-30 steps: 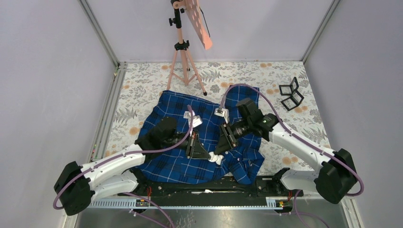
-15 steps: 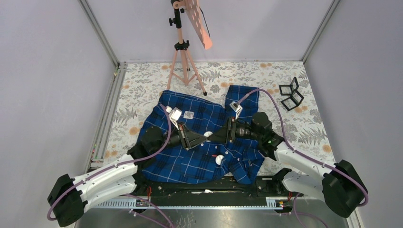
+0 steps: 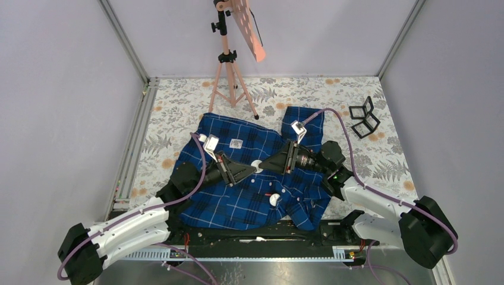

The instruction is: Pin the brooch onto the clothing

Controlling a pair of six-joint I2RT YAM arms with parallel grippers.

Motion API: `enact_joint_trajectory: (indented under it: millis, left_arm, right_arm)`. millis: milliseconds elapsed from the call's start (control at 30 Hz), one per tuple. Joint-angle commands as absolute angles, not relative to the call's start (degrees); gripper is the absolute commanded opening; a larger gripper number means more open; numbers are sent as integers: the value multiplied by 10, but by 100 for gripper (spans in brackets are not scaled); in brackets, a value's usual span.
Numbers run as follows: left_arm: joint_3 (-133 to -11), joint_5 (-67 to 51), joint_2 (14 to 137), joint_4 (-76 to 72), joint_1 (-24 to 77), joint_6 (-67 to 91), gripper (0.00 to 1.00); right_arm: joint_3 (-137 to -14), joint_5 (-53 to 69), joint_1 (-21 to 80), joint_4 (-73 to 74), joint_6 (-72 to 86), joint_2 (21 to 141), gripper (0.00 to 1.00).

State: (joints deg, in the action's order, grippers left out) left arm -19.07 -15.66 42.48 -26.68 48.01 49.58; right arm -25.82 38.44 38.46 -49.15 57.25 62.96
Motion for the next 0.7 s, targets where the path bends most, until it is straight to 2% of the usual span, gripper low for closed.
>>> enact_joint_trajectory:
  millis: [0, 100, 300, 667]
  left_arm:
    - [-191, -133, 410, -293, 482, 494, 0]
    - [-195, -141, 416, -294, 482, 493, 0]
    - [-201, -150, 427, -297, 482, 492, 0]
    - [-211, -166, 435, -289, 482, 483, 0]
  right_arm:
    - [-264, 394, 386, -501, 561, 616, 56]
    - [-269, 409, 387, -497, 560, 621, 48]
    - [-273, 422, 386, -503, 564, 629, 41]
    - [-282, 409, 386, -458, 553, 645, 19]
